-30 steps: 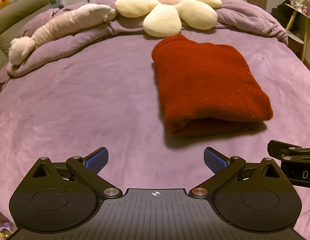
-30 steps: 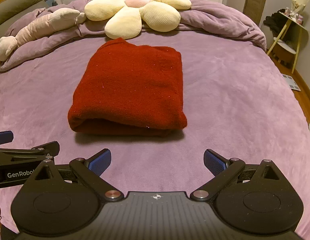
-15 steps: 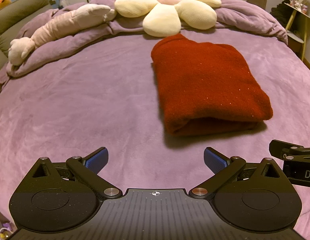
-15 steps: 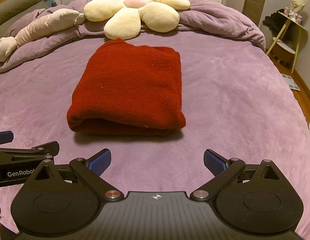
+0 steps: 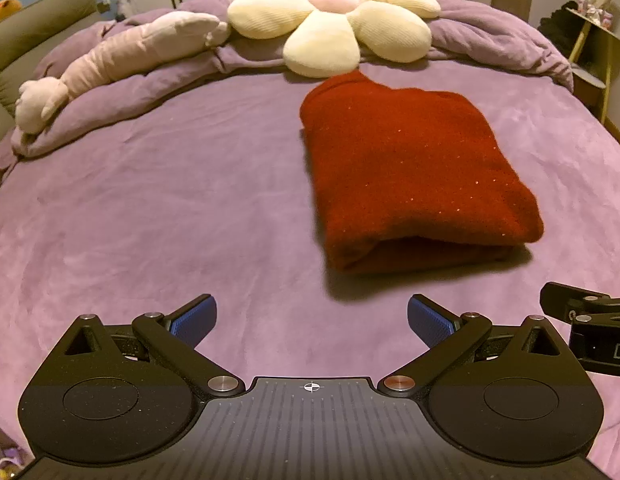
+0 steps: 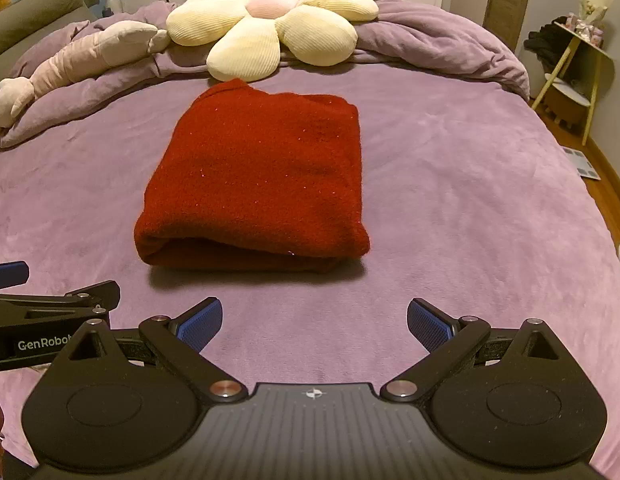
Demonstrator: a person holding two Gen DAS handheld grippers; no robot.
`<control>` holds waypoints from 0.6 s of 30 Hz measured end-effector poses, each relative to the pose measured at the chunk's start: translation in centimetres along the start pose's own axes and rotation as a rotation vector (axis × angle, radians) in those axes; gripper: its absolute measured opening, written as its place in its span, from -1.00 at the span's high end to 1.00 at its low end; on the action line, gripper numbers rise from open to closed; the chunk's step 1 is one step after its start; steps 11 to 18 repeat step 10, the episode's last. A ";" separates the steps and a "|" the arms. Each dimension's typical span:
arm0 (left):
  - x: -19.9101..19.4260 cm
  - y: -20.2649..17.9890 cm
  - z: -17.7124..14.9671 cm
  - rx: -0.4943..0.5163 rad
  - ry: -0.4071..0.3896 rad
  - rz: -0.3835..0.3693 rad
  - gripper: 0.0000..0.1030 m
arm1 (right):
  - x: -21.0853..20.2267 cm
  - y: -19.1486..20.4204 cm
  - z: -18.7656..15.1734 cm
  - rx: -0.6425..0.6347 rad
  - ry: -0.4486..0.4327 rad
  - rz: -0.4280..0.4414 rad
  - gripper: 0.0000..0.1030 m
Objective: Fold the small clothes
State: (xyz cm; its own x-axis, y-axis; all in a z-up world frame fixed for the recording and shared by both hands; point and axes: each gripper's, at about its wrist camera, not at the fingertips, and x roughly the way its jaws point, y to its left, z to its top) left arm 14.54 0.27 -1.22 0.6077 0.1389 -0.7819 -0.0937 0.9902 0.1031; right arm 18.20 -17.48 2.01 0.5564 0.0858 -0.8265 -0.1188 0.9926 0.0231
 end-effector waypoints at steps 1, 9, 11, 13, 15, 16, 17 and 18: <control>-0.1 0.0 0.0 -0.001 -0.006 -0.002 -1.00 | 0.0 0.0 0.0 0.000 -0.001 -0.001 -0.92; -0.1 -0.1 -0.3 0.021 -0.005 0.016 -1.00 | -0.1 -0.1 -0.2 0.003 -0.001 -0.002 -0.92; 0.0 -0.1 -0.3 0.023 0.002 0.017 -1.00 | -0.1 -0.1 -0.2 0.005 -0.001 -0.002 -0.92; 0.0 -0.1 -0.3 0.023 0.002 0.017 -1.00 | -0.1 -0.1 -0.2 0.005 -0.001 -0.002 -0.92; 0.0 -0.1 -0.3 0.023 0.002 0.017 -1.00 | -0.1 -0.1 -0.2 0.005 -0.001 -0.002 -0.92; 0.0 -0.1 -0.3 0.023 0.002 0.017 -1.00 | -0.1 -0.1 -0.2 0.005 -0.001 -0.002 -0.92; 0.0 -0.1 -0.3 0.023 0.002 0.017 -1.00 | -0.1 -0.1 -0.2 0.005 -0.001 -0.002 -0.92; 0.0 -0.1 -0.3 0.023 0.002 0.017 -1.00 | -0.1 -0.1 -0.2 0.005 -0.001 -0.002 -0.92</control>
